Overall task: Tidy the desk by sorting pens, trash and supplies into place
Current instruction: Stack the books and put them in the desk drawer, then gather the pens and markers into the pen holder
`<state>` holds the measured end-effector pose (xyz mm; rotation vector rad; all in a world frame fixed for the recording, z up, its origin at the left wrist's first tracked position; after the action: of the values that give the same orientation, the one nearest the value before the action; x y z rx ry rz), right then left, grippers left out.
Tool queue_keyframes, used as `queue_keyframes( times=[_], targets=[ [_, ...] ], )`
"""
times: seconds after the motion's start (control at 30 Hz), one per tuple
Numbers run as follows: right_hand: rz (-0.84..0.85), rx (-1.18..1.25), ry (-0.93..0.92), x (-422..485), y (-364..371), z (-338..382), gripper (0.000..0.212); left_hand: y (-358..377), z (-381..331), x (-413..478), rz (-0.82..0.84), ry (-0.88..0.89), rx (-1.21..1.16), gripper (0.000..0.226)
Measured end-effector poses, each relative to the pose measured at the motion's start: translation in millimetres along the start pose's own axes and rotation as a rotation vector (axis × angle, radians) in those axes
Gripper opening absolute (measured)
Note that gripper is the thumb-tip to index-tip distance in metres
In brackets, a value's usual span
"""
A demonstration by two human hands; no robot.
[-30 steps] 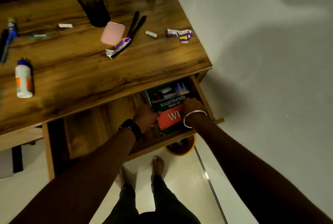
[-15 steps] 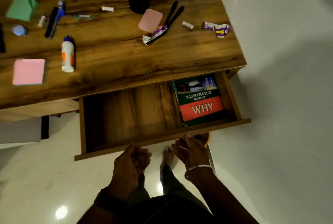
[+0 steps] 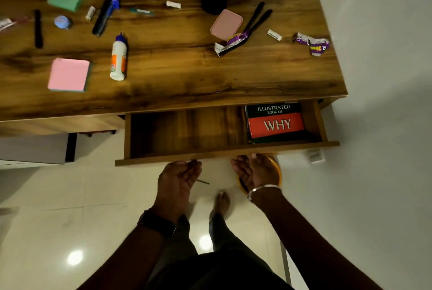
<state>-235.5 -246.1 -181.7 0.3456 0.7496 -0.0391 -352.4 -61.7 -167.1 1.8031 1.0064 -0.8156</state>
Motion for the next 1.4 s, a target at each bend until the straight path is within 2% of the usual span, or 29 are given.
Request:
queue_keyframes(
  times=[0.13, 0.23, 0.37, 0.53, 0.73, 0.83, 0.97, 1.13, 1.27, 1.4],
  targets=[
    [0.045, -0.031, -0.042, 26, 28, 20, 0.016, 28, -26, 20, 0.048, 0.056, 0.038, 0.02],
    [0.051, -0.052, -0.074, 46, 46, 34, 0.026, 49, -42, 36, 0.058, 0.08, 0.073, 0.022],
    [0.074, -0.051, -0.072, 67, 66, 54, 0.011, 73, -61, 53, 0.077, 0.111, 0.107, 0.024],
    [0.086, -0.086, -0.055, 88, 86, 67, 0.005, 89, -77, 69, 0.1, 0.121, 0.157, 0.022],
    [0.121, -0.158, -0.056, 91, 79, 61, 0.014, 84, -79, 70, 0.178, 0.124, 0.233, 0.022],
    [0.144, -0.204, -0.071, 86, 70, 49, 0.01, 73, -81, 69, 0.178, 0.145, 0.268, 0.019],
    [0.157, -0.4, -0.112, 75, 59, 12, 0.014, 48, -74, 70, 0.136, 0.164, 0.389, 0.02],
    [0.139, -0.778, -0.189, 80, 27, -82, 0.024, -14, -41, 94, 0.104, 0.16, 0.597, 0.023],
    [0.198, -1.19, -0.345, 107, -7, -173, 0.014, -78, -5, 142, 0.061, 0.165, 0.789, 0.018],
    [0.25, -1.479, -0.259, 149, -32, -266, 0.017, -146, 34, 210, 0.02, 0.195, 1.03, 0.016]
  ],
)
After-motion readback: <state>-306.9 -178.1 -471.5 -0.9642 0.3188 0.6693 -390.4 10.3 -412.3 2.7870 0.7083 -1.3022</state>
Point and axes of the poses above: each hand's wrist, its own x-axis towards the middle knuckle, its own y-axis out of the palm, z = x × y, the point moved 2 cm from there along x, towards the middle knuckle, and after that the axes turned 5 degrees about -y, right-handed, at the moved point
